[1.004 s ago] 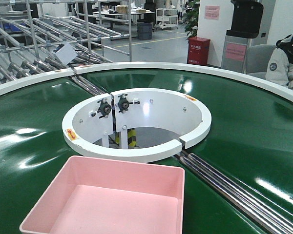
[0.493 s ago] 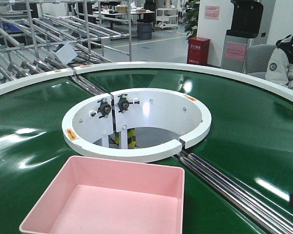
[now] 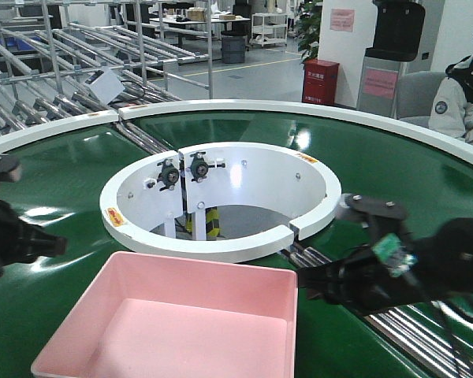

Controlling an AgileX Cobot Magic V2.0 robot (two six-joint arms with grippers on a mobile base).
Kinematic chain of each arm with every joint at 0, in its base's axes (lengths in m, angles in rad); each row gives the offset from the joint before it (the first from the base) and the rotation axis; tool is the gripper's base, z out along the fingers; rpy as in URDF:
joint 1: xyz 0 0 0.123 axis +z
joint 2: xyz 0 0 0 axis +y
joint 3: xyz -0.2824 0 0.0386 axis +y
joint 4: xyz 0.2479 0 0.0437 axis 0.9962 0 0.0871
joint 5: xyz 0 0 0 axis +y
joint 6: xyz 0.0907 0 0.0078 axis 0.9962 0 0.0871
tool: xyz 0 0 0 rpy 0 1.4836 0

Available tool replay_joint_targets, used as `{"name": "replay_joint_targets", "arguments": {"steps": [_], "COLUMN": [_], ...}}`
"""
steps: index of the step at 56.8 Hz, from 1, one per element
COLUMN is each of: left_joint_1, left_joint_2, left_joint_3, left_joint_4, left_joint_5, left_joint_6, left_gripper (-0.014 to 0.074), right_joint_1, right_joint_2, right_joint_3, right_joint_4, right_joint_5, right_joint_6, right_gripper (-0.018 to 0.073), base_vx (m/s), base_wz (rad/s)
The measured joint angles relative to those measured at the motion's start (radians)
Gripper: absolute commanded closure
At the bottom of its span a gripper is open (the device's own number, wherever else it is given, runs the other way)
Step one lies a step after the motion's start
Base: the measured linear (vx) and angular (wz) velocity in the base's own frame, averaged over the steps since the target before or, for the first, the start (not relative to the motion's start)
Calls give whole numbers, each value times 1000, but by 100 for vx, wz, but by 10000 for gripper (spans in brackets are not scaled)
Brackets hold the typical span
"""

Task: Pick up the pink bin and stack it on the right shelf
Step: 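Lower both grippers onto opposite side walls of the pink bin, then close both grippers on the bin walls and lift the bin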

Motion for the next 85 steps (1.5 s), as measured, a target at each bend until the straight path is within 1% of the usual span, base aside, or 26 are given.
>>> {"name": "replay_joint_targets", "arguments": {"steps": [7, 16, 23, 30, 40, 50, 56, 63, 69, 73, 78, 80, 82, 85], "left_joint_1": [-1, -1, -1, -1, -2, -18, -27, -30, -31, -31, -31, -30, -26, -24], "left_joint_2": [110, 205, 256, 299, 331, 363, 381, 406, 418, 420, 420, 420, 420, 418], "left_joint_3": [-82, -127, -127, -127, -133, -133, -133, -133, -135, -136, -136, -136, -136, -136], "left_joint_4": [-59, -118, -124, -128, -167, -218, -230, -233, -236, -240, -245, -246, -253, -261], "left_joint_5": [51, 61, 63, 63, 63, 74, 77, 82, 89, 93, 99, 99, 108, 118], "left_joint_6": [32, 95, 115, 143, 167, 224, 232, 232, 232, 232, 232, 232, 232, 228], "left_gripper": [174, 174, 174, 174, 174, 176, 178, 203, 247, 300, 400, 453, 530, 607], "right_joint_1": [10, 10, 10, 10, 10, 10, 10, 10, 10, 10, 10, 10, 10, 7], "right_joint_2": [104, 196, 237, 268, 303, 341, 352, 353, 353, 353, 353, 353, 352, 345], "right_joint_3": [-84, -150, -165, -167, -169, -171, -171, -171, -171, -171, -171, -171, -171, -170], "right_joint_4": [0, 3, 8, 39, 85, 127, 142, 146, 156, 156, 163, 166, 166, 164], "right_joint_5": [55, 78, 78, 78, 78, 78, 79, 80, 80, 80, 80, 80, 81, 85], "right_joint_6": [28, 47, 51, 53, 54, 54, 52, 48, 47, 50, 51, 51, 50, 50], "right_gripper": [176, 175, 175, 175, 177, 178, 207, 289, 366, 416, 487, 514, 564, 574], "base_vx": [0, 0, 0, 0, 0, 0, 0, 0, 0, 0, 0, 0, 0, 0], "base_wz": [0, 0, 0, 0, 0, 0, 0, 0, 0, 0, 0, 0, 0, 0]}}
